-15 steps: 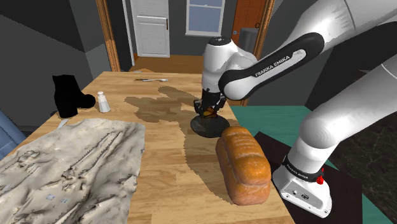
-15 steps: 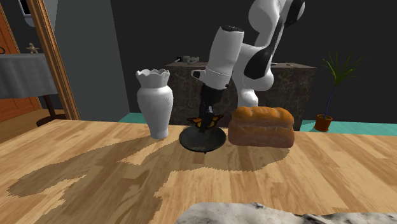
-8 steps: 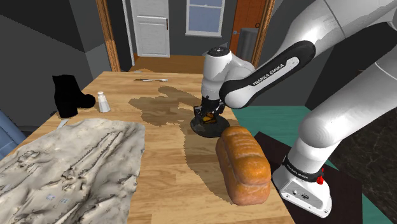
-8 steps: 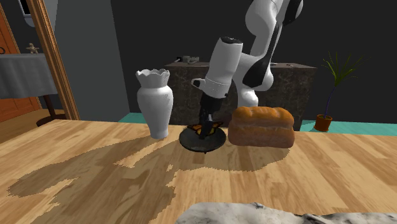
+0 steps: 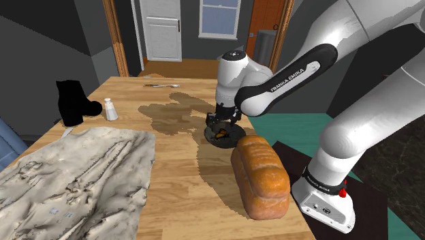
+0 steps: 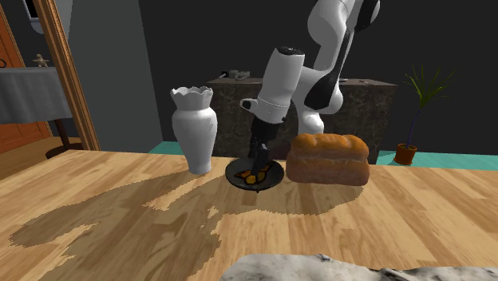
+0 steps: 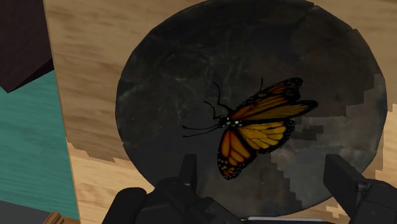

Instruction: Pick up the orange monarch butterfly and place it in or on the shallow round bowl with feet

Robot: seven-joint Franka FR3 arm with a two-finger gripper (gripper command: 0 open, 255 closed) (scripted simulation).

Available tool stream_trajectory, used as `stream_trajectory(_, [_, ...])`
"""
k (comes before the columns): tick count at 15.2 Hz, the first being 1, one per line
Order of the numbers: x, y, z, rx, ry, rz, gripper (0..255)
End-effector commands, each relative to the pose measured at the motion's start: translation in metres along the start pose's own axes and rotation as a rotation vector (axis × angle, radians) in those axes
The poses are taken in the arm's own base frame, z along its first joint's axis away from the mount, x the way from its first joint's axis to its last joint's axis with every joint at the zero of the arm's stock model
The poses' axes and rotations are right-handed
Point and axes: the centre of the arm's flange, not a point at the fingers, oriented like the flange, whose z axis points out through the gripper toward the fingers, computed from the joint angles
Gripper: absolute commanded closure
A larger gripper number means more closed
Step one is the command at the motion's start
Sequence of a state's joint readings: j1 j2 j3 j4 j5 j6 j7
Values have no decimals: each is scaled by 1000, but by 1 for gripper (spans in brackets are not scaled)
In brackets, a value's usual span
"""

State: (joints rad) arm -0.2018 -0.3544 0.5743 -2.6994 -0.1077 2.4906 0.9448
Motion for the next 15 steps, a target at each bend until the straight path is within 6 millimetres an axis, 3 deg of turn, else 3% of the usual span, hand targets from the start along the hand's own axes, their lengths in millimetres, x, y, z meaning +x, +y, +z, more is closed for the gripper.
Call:
stream_trajectory(1, [0,0,0,0,0,0,0])
stream_trajectory(3, [0,0,0,0,0,0,0])
stream_trajectory(7, [0,0,-50,0,0,0,0])
stream_trajectory(15, [0,0,-50,0,0,0,0])
